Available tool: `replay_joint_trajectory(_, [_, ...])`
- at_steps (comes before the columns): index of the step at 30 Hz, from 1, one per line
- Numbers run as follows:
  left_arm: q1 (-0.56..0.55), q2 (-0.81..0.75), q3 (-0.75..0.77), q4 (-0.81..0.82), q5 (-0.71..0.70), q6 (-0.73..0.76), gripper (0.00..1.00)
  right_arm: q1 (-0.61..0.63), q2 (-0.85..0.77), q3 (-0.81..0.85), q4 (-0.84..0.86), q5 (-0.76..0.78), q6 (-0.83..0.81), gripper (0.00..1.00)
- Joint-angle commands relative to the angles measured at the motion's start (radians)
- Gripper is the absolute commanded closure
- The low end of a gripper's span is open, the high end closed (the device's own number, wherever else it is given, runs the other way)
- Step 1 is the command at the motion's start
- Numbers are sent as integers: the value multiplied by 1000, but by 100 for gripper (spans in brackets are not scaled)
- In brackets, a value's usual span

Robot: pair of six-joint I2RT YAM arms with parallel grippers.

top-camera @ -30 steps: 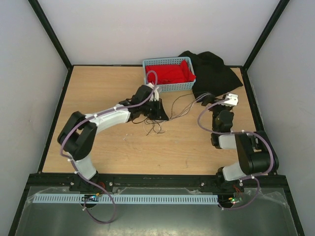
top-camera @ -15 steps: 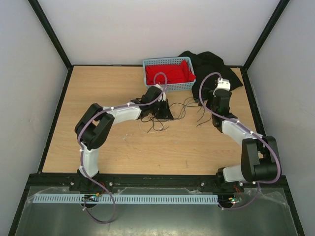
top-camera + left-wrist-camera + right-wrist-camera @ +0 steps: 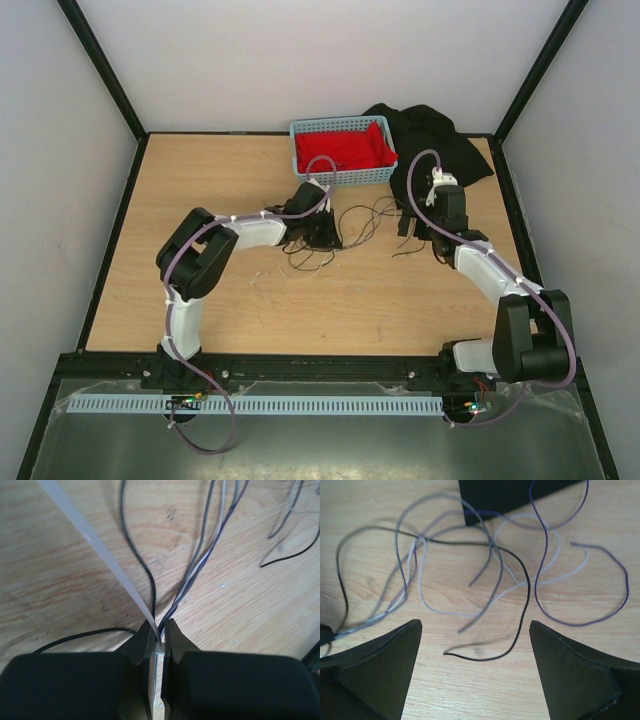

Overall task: Zip-tie the wires
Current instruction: Place the cable at the center of the board.

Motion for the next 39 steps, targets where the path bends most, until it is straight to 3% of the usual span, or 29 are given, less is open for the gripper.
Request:
replay_joint_trajectory(1, [4, -51, -62, -3, -33, -9, 100, -5, -24, 67, -26, -44, -2, 1])
replay_joint_trajectory(6, [3, -68, -98, 18, -37, -22, 98, -5, -15, 68, -26, -57, -7, 1])
replay_joint_trajectory(10, [5, -75, -87, 17, -37, -11, 78, -5, -37, 67, -18, -59, -19, 1])
replay_joint_trajectory(24, [48, -230, -99, -48, -99, 59, 42, -31, -62, 151, -17, -94, 0, 1])
replay_joint_trajectory(31, [103, -393, -137, -67, -103, 159, 18, -162, -88, 111, 66, -295, 87, 1])
replay_joint_trajectory(34, [146, -497, -172, -66, -99, 209, 13, -172, -122, 35, 120, -238, 66, 1])
replay_joint_trajectory(39, [272, -695, -267, -53, -64, 227, 5, -172, -199, -182, 322, 27, 32, 1])
